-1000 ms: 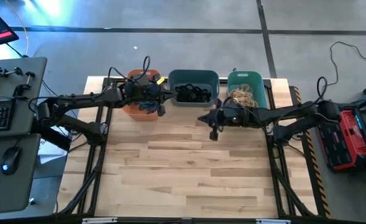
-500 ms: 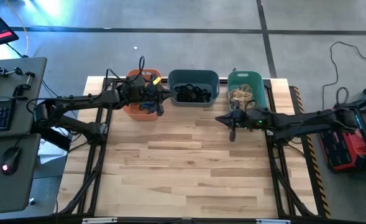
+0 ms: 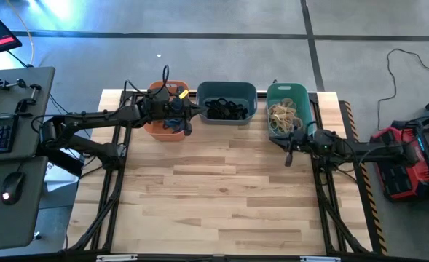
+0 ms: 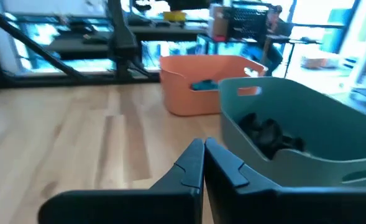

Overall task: Sort rubber bands into baskets
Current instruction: Return to Home Position

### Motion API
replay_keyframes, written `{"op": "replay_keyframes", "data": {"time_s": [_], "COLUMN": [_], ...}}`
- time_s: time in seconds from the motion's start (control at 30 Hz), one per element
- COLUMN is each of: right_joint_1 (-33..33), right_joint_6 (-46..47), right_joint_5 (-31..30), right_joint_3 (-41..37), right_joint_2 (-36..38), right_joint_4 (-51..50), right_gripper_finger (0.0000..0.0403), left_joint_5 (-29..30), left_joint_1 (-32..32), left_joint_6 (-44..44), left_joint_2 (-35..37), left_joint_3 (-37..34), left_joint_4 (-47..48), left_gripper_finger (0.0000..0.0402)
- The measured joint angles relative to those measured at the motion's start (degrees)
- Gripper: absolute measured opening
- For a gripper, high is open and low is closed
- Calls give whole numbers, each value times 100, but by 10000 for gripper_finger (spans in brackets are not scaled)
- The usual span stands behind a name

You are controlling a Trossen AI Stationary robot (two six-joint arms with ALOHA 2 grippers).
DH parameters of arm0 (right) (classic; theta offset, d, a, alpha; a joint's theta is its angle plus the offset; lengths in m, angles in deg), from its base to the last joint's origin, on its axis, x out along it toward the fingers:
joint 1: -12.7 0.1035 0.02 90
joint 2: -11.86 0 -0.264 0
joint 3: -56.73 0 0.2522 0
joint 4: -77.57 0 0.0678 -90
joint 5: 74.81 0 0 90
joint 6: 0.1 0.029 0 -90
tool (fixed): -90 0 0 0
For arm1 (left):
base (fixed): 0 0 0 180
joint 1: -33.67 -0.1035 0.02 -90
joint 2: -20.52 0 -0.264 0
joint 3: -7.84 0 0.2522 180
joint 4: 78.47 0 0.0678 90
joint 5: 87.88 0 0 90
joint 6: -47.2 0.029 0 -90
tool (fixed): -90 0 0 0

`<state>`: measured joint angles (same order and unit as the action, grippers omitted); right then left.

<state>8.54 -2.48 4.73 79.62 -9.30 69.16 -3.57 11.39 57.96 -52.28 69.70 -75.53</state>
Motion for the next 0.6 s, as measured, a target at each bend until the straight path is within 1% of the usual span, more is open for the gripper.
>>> {"op": "replay_keyframes", "data": {"time_s": [0.1,0.23,0.4,0.5,0.6], "right_joint_1": [2,2,0,-83,-335], "right_joint_6": [102,81,39,-13,-29], "right_joint_5": [267,318,148,11,-3], "right_joint_3": [-280,-520,-541,-547,-589], "right_joint_2": [540,1233,2116,2087,2116], "right_joint_4": [-9,-148,-1015,-1140,-1060], "right_gripper_finger": [0,0,0,0,0], "left_joint_5": [-2,-6,-18,-23,-23], "left_joint_1": [0,0,0,0,21], "left_joint_6": [-8,-13,-15,-23,-21], "left_joint_2": [0,0,0,-2,-2], "left_joint_3": [0,0,0,0,0], "left_joint_4": [1,1,1,5,-10], "left_gripper_finger": [2,2,2,2,2]}}
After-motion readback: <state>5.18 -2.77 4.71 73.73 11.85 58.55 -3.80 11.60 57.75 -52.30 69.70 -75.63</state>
